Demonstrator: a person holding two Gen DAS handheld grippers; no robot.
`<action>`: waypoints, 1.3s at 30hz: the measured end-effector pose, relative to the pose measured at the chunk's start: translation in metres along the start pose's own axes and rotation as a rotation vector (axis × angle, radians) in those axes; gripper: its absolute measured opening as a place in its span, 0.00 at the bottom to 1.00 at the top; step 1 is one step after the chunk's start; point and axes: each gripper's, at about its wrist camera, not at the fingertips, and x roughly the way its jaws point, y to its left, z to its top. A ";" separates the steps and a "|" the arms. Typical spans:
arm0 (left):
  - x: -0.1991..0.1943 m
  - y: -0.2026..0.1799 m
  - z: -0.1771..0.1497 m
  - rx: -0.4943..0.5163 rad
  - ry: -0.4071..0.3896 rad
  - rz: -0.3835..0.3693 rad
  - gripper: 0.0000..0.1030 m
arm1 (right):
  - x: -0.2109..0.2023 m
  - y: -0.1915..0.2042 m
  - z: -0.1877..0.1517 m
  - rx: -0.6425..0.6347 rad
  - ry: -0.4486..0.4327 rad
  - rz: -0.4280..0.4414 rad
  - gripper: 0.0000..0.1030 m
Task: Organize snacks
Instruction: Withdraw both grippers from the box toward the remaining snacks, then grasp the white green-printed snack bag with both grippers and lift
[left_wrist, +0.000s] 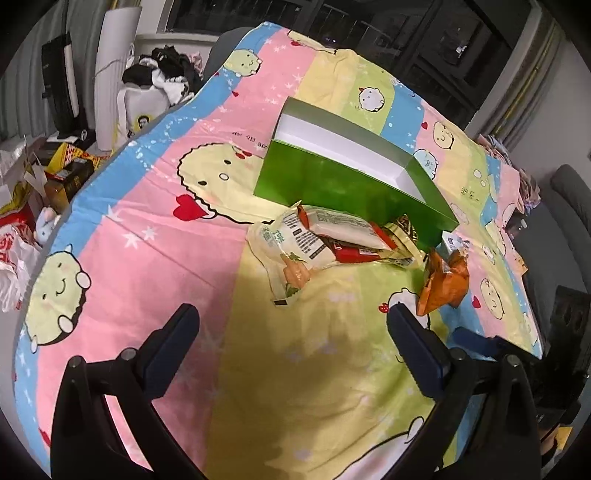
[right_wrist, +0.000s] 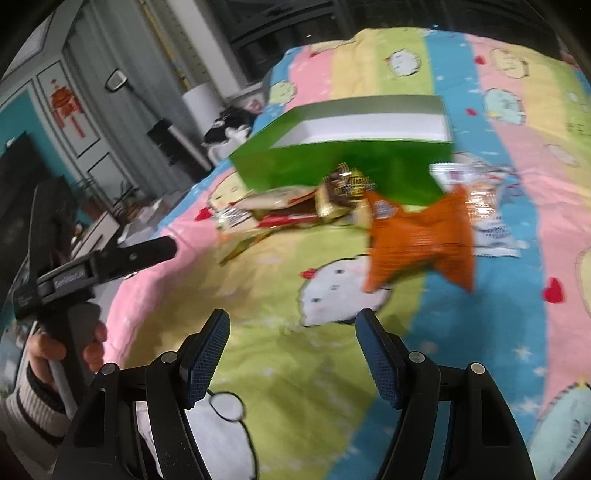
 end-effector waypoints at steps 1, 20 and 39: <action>0.002 0.003 0.001 -0.008 0.004 -0.009 0.99 | 0.005 0.002 0.001 -0.003 0.007 0.010 0.69; 0.064 0.017 0.061 0.000 0.070 -0.136 0.84 | 0.103 0.042 0.048 0.019 0.092 0.129 0.69; 0.078 0.014 0.054 0.028 0.156 -0.157 0.45 | 0.131 0.033 0.057 0.073 0.108 0.184 0.25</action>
